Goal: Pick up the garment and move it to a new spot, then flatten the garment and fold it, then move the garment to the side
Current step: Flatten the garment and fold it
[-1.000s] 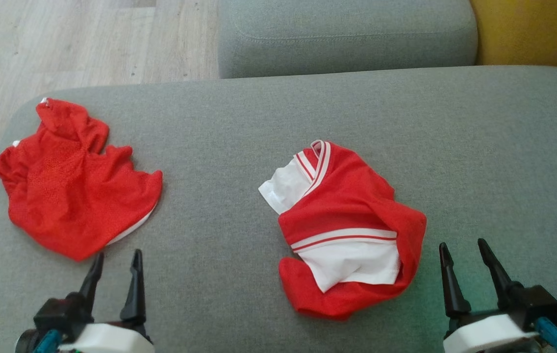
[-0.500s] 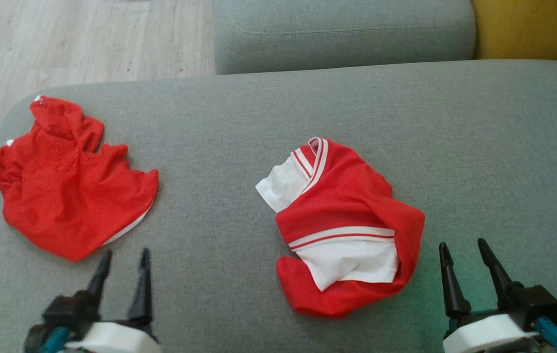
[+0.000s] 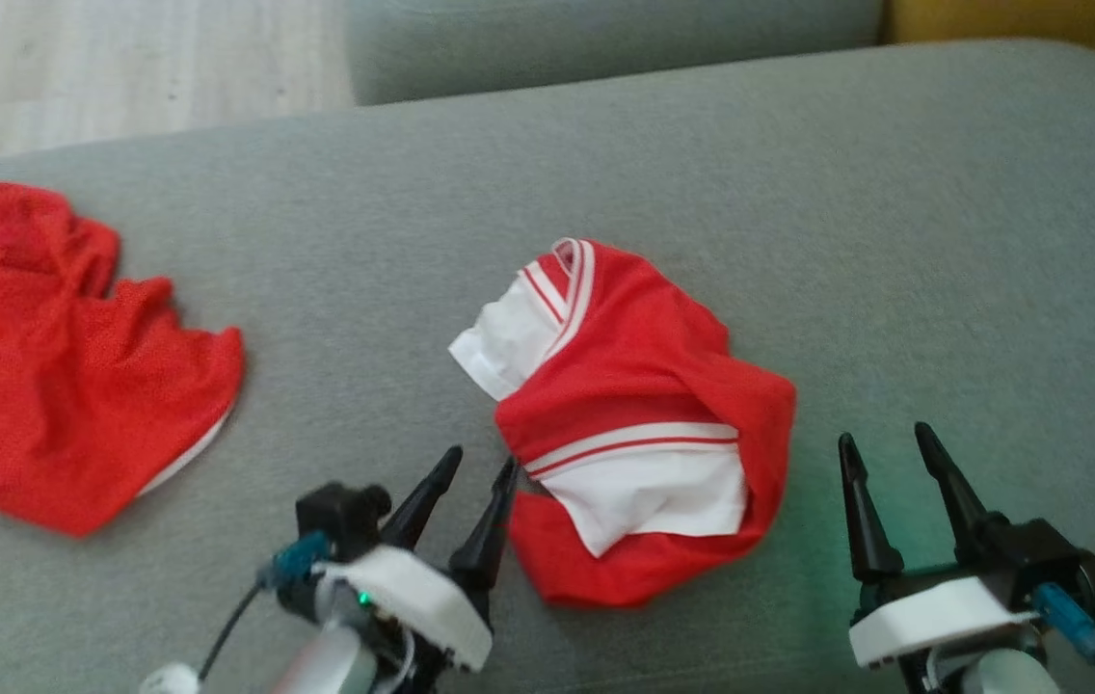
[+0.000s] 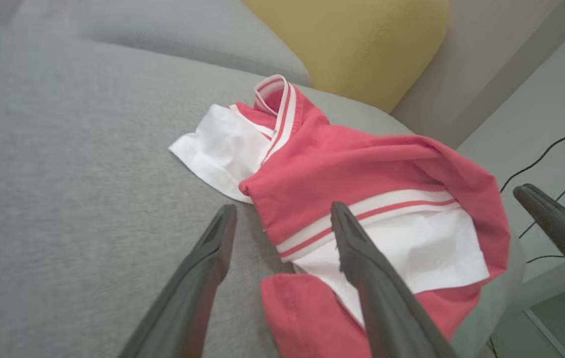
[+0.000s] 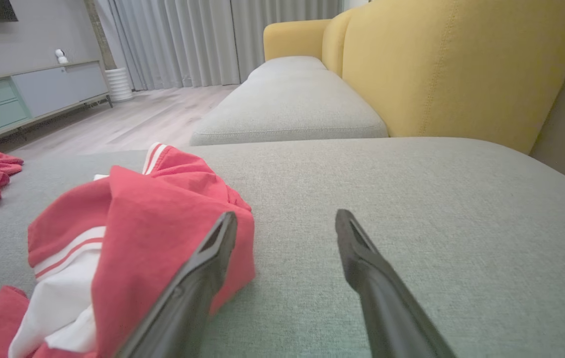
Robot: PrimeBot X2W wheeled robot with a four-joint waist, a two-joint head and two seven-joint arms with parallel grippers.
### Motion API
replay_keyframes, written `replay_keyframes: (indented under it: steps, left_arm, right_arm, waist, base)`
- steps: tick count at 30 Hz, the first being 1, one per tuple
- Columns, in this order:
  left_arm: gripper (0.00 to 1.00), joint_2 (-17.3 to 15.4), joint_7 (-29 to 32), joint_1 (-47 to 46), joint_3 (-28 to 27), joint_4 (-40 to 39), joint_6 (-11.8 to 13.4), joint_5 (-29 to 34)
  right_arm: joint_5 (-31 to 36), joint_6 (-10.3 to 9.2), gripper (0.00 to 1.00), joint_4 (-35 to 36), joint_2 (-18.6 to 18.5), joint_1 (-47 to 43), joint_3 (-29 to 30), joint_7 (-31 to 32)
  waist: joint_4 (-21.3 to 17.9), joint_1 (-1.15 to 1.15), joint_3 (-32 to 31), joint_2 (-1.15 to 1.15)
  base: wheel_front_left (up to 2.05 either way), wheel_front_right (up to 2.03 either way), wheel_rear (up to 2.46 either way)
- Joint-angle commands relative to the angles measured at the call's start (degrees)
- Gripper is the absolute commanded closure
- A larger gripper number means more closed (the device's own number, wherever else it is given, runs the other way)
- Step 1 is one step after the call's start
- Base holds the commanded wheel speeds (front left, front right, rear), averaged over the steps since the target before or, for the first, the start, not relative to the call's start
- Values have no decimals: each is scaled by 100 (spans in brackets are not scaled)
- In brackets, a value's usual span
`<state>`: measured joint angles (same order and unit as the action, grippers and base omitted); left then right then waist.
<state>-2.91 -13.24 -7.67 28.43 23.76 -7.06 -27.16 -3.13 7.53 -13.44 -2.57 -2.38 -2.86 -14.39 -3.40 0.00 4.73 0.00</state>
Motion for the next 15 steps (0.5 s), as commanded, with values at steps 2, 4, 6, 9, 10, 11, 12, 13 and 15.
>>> replay_keyframes:
  steps: [2,4,6,9,10,11,12,13,15]
  left_arm:
    - [0,2,81,-486,1,87,-8,-243]
    - [0,2,237,-707,160,381,-2,-524]
    - [0,2,334,-887,261,644,28,-738]
    - [0,2,373,-1070,349,962,100,-972]
    - [0,2,366,-1123,372,1074,141,-987]
    - [0,2,348,-1169,389,1181,176,-992]
    - [0,2,324,-1208,411,1273,184,-999]
    - [0,2,307,-1234,430,1345,177,-1043]
    - [7,2,257,-1287,433,1476,216,-1117]
  right_arm:
    - [-69,-4,0,191,-31,276,-128,-61]
    - [-172,-4,0,201,-31,305,-103,-61]
    - [-195,-4,0,207,-31,342,-165,-61]
    - [-184,-4,0,216,-31,366,-202,-61]
    - [-173,-4,0,221,-31,365,-210,-61]
    - [-167,-4,0,228,-31,363,-215,-61]
    - [-164,-4,0,236,-31,361,-221,-61]
    - [-162,-4,0,243,-31,359,-224,-61]
    - [-157,-4,0,264,-31,357,-221,-61]
  waist:
    - [-212,0,146,0]
    - [-321,0,190,0]
    - [-416,0,211,0]
    - [-504,0,211,0]
    - [-522,0,208,0]
    - [-537,0,205,0]
    - [-552,0,198,0]
    - [-564,0,192,0]
    - [-578,0,189,0]
  base:
    - [0,0,0]
    - [0,0,0]
    - [0,0,0]
    - [0,0,0]
    - [0,0,0]
    - [0,0,0]
    - [0,0,0]
    - [0,0,0]
    - [0,0,0]
